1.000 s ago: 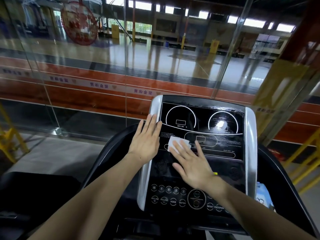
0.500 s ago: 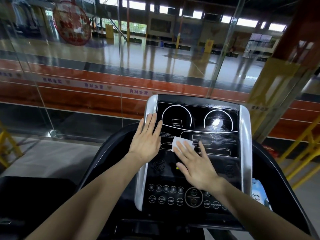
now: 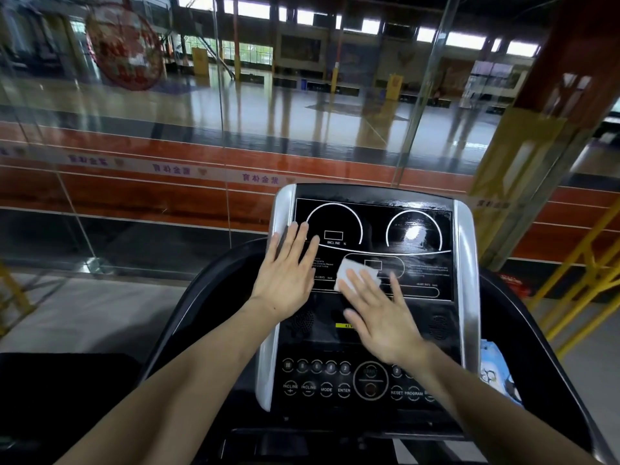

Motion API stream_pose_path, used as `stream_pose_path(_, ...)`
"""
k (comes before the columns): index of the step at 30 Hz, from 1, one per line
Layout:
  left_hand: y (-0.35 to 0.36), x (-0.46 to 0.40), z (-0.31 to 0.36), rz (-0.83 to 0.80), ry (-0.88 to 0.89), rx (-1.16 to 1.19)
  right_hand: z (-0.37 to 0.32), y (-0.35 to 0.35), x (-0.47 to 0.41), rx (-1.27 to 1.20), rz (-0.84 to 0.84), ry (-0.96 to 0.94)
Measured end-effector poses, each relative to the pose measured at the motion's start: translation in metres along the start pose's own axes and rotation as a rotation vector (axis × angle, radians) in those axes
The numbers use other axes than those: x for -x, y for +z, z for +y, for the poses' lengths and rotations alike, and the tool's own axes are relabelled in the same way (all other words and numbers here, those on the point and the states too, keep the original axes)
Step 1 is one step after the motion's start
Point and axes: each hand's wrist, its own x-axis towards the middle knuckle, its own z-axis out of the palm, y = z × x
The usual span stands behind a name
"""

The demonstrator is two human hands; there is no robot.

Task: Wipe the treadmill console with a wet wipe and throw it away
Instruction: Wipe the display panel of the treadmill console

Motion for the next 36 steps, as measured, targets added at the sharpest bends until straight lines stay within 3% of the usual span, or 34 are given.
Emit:
stream_pose_path(4, -0.001, -0.002, 0.003, 0.006, 0.010, -0.003, 0.014, -0.002, -0.003, 0.043, -0.036, -0.021)
stream_pose_path(10, -0.006, -0.007, 0.008, -0.006, 0.004, 0.006, 0.040, -0.036, -0.070, -0.034, 0.032, 0.171)
stream_pose_path(18, -0.005, -0.008, 0.017, -0.019, 0.020, 0.013, 0.009, 0.012, 0.028, -0.095, -0.015, 0.100)
stream_pose_path(26, -0.006, -0.012, 0.027, -0.009, 0.027, -0.001, 0.041, -0.035, -0.061, -0.097, 0.042, 0.234)
stream_pose_path(32, -0.002, -0.008, 0.027, -0.021, 0.034, -0.004, 0.022, 0.007, 0.025, -0.113, 0.018, 0.218)
stream_pose_path(36, -0.006, -0.014, 0.029, -0.019, 0.030, -0.010, 0.029, 0.012, 0.033, -0.078, -0.013, 0.191)
